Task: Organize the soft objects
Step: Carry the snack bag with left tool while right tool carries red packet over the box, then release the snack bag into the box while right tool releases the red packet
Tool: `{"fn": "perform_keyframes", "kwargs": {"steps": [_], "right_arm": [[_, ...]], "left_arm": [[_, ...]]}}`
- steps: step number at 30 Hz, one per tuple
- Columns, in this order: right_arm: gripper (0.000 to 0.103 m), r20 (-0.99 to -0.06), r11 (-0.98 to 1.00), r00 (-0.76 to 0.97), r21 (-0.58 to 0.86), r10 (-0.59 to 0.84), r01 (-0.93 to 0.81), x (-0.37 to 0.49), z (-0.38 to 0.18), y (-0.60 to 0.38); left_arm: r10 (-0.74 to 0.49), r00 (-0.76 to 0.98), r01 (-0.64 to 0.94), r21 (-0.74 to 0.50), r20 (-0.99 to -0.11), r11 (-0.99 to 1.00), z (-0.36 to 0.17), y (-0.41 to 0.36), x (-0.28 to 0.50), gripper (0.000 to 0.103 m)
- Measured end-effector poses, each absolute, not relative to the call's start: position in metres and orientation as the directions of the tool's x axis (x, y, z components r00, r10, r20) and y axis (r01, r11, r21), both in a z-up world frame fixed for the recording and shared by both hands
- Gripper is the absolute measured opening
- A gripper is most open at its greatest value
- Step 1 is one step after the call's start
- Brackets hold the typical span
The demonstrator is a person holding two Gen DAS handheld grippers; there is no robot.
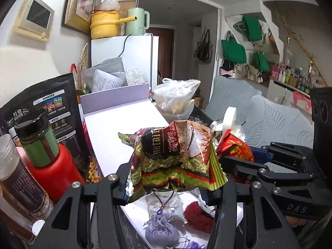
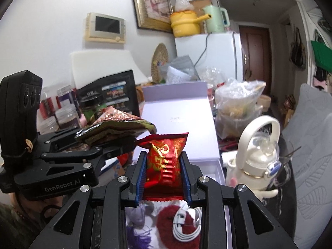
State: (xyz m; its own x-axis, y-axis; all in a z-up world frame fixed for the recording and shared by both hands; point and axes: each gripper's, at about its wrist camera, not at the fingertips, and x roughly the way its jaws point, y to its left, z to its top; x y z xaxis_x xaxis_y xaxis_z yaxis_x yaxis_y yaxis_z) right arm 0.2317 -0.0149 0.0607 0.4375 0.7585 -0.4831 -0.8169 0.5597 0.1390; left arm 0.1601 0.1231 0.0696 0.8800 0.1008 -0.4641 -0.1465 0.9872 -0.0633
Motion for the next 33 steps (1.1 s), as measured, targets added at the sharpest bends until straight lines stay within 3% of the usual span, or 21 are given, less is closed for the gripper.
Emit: {"fn": "perform_keyframes", "kwargs": {"steps": [16, 33], "right_arm": [[0.030, -0.576, 0.594, 0.428, 0.129, 0.696, -0.794, 0.255, 0.028, -0.001], [0.030, -0.653, 0.608, 0.380, 0.157, 0.655, -0.778, 0.274, -0.011, 0.017]], "left_arm": [[0.120, 0.803, -0.166, -0.026, -0.583, 0.986, 0.024, 0.130, 0.197, 0.049], [0.134, 0.744, -0.171, 0.007, -0.655, 0.985, -0.013, 0.136, 0.222, 0.049]]}}
